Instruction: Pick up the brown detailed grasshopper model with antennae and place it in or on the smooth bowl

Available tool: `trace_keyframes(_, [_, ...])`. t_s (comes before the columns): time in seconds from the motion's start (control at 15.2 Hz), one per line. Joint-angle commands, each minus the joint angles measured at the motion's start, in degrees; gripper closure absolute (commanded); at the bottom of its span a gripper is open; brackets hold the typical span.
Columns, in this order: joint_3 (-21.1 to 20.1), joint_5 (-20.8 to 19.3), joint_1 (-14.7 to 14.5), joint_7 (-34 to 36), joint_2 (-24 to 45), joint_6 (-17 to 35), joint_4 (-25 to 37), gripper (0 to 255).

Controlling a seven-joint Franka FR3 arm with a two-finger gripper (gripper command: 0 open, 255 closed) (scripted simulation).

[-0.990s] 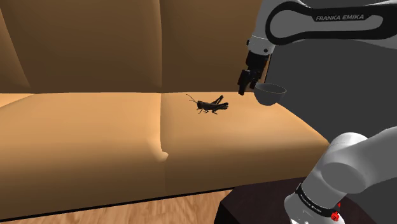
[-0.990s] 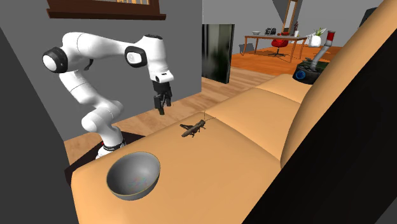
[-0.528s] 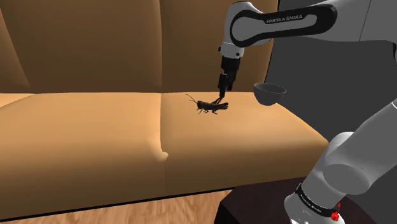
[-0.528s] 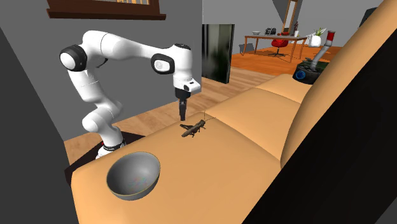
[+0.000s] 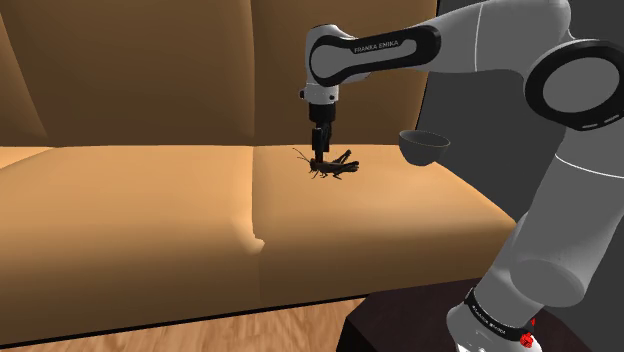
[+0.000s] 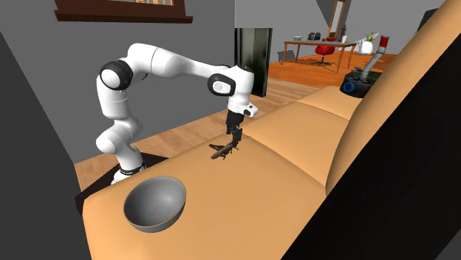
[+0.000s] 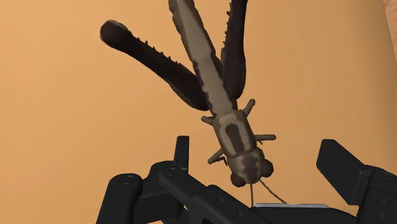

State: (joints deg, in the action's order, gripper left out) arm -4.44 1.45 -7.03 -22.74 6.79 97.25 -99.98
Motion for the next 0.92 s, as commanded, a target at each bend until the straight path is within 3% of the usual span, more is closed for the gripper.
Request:
trace_keyframes(0.0, [-0.31, -0.04, -0.26, -0.94, 1.37, 0.21, 0.53, 0])
trace_keyframes(0.46, [-0.35, 0.01, -0.31, -0.99, 1.12, 5.32, -4.83, 0])
trace_keyframes(0.86, [-0.35, 0.01, -0.31, -0.99, 1.14, 5.32, -4.81, 0])
